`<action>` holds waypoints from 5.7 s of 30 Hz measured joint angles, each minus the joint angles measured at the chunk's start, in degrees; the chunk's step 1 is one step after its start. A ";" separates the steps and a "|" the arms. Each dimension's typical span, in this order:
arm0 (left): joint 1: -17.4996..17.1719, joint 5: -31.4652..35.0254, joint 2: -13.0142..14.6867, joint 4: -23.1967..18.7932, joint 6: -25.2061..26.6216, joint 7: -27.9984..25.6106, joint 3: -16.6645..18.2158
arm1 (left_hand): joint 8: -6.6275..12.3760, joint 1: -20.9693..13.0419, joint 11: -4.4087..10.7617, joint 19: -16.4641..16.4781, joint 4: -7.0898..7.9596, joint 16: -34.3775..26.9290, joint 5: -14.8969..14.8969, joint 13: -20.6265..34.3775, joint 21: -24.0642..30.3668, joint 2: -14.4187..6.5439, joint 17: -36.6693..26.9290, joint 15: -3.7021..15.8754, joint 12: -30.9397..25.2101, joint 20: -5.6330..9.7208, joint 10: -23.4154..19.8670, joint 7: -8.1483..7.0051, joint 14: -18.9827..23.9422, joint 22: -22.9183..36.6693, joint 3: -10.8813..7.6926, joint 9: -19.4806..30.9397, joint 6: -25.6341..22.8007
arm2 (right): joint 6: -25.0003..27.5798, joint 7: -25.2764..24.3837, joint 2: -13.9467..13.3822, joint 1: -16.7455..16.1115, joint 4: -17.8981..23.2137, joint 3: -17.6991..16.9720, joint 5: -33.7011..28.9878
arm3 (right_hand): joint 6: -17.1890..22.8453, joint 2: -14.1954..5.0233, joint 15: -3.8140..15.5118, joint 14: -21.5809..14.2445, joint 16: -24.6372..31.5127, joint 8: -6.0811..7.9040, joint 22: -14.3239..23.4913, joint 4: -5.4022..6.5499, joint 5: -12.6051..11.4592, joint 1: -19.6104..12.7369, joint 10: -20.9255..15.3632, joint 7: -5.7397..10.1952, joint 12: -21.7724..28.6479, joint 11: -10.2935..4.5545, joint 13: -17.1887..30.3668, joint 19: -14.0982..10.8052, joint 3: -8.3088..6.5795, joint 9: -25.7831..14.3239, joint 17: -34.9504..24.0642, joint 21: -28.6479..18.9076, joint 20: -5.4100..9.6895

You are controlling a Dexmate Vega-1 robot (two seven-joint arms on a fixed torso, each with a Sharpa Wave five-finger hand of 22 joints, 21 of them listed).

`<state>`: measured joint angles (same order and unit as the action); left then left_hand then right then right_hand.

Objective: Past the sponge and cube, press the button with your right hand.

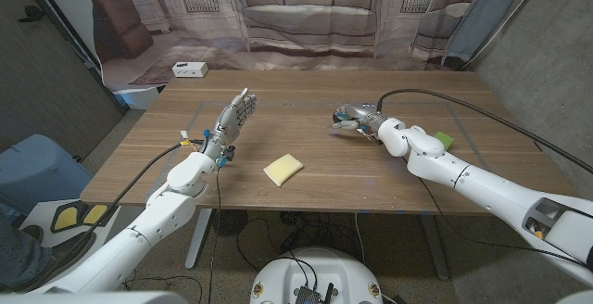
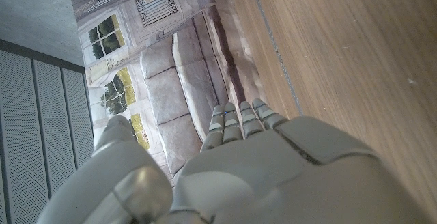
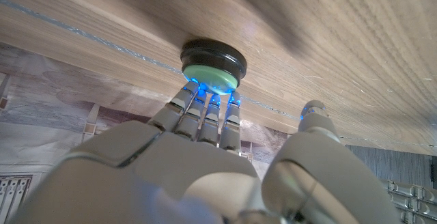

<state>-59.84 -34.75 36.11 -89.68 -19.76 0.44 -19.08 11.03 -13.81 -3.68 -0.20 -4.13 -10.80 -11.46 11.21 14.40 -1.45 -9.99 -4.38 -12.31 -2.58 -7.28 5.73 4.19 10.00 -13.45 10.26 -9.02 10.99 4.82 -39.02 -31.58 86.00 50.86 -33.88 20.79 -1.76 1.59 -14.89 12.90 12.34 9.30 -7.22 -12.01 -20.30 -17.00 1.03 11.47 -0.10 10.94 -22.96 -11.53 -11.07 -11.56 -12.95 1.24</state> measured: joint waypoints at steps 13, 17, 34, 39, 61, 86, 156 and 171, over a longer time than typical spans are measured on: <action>-0.02 0.06 0.05 -0.14 -0.11 0.03 -0.05 | 0.00 0.00 0.00 0.00 -0.15 0.00 0.00 0.00 -0.21 0.00 0.00 -0.15 0.00 0.00 0.00 0.00 0.15 0.00 0.15 0.00 0.00 | 0.06 -0.21 -0.71 -0.69 1.98 -0.62 -0.29 | -0.23 0.00 -0.16 -0.16 0.01 0.00 -0.01 0.00 0.39 0.00 0.01 0.22 0.00 0.00 0.00 -0.11 0.00 0.00 -0.16 0.17 0.11; -0.04 0.08 0.10 -0.27 -0.12 0.08 -0.05 | 0.00 0.00 0.00 0.00 -0.15 0.00 0.00 0.00 -0.21 0.00 0.00 -0.32 0.00 0.00 0.00 0.00 0.32 0.00 0.15 0.00 0.01 | 0.07 -0.60 -0.94 -0.98 2.63 -1.03 -0.35 | -0.23 0.00 -0.16 -0.16 0.00 0.00 -0.01 0.00 0.39 0.00 0.01 0.22 0.00 0.00 0.00 -0.11 0.00 0.00 -0.15 0.17 0.11; -0.12 0.19 0.26 -0.55 -0.12 0.19 -0.05 | 0.00 0.00 0.00 0.00 -0.15 0.00 0.00 0.00 -0.43 0.00 0.00 -0.32 0.00 0.01 0.00 0.00 0.32 0.00 0.15 0.00 0.01 | -0.02 -2.50 -1.59 -2.29 4.56 -2.75 -0.15 | -0.87 0.00 -0.16 -0.16 0.01 -0.39 0.47 0.00 0.39 0.00 0.01 0.81 0.00 0.00 0.01 -2.31 0.00 0.01 -0.16 0.19 -0.89; -0.12 0.27 0.26 -0.56 -0.12 0.19 -0.11 | 0.00 0.00 0.00 0.00 -0.15 0.00 0.00 0.00 -0.65 0.00 0.00 -0.32 0.00 0.01 0.00 0.00 0.32 0.00 0.15 0.00 0.01 | -0.05 -3.09 -1.82 -2.72 5.04 -3.41 0.16 | -1.12 0.00 -0.16 -0.16 0.01 -0.40 0.74 0.00 0.39 0.00 0.01 0.68 0.00 0.00 0.01 -2.98 0.00 0.01 -0.15 0.17 -1.13; 0.23 0.62 0.23 -0.73 -0.11 -0.02 -0.23 | 0.00 0.00 0.00 0.00 -0.15 0.00 0.00 0.00 -0.87 0.01 0.00 -0.32 0.00 0.01 0.00 0.00 0.32 -0.01 0.15 0.00 0.01 | -0.23 -5.09 -2.45 -3.58 6.30 -5.35 1.05 | -1.36 0.01 -0.27 -0.27 0.01 -0.69 0.56 -0.24 0.38 -0.01 0.01 0.92 0.00 0.00 0.01 -2.95 -0.24 0.01 -0.14 0.31 -1.12; 1.17 0.60 0.19 -0.21 0.45 0.47 -0.59 | 0.00 0.00 0.00 0.15 -0.39 0.00 0.00 0.00 -1.31 0.01 0.00 -0.31 0.00 0.16 0.00 0.00 0.31 -0.01 0.39 0.00 0.02 | -0.90 -7.63 -3.33 -5.92 8.66 -8.45 4.63 | -1.41 -0.23 -0.27 -0.26 -0.22 -0.68 0.57 -0.23 0.38 0.23 0.16 0.87 0.00 0.15 0.01 -2.95 -0.24 0.01 -0.14 0.63 -1.12; 2.79 1.80 -0.34 -0.67 1.63 0.30 -1.96 | 0.00 0.30 -0.21 0.70 -0.62 0.00 -0.01 0.00 -2.19 -0.30 0.00 -0.31 0.00 0.09 -0.20 0.00 0.31 -0.01 0.63 0.00 0.02 | -22.64 -14.75 -2.57 -17.07 4.46 -24.97 38.25 | -1.75 -0.45 -0.46 -0.86 -0.22 -0.90 0.58 -0.23 0.66 0.45 -0.61 -0.53 0.00 1.65 0.12 -4.26 -0.23 0.01 -0.58 1.30 -0.44; 3.12 2.22 -0.51 -0.94 2.05 -0.12 -2.29 | 0.00 0.30 -0.21 0.70 -0.62 -0.01 -0.01 0.00 -2.19 -0.30 0.00 -0.31 0.00 0.09 -0.20 0.00 0.31 -0.01 0.63 0.00 0.02 | -27.06 -11.66 -1.51 -17.98 0.59 -27.47 46.29 | -1.75 -0.21 -0.46 -0.86 -0.22 -0.90 0.58 -0.23 0.66 0.69 -0.61 -0.52 0.00 1.64 0.12 -4.26 -0.23 0.01 -0.57 1.29 -0.43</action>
<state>-56.72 -32.53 35.60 -90.61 -17.71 0.32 -21.37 11.03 -13.51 -3.89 0.49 -4.75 -10.80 -11.47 11.21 12.21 -1.75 -9.99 -4.70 -12.31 -2.49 -7.48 5.73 4.50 9.99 -12.82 10.25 -9.00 -16.07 -6.85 -40.53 -49.56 86.59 23.39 12.41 19.03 -1.97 1.13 -15.75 12.69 11.44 9.88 -7.45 -11.35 -19.61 -17.61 0.51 11.48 1.54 11.06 -27.23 -11.76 -11.06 -12.13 -11.66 0.80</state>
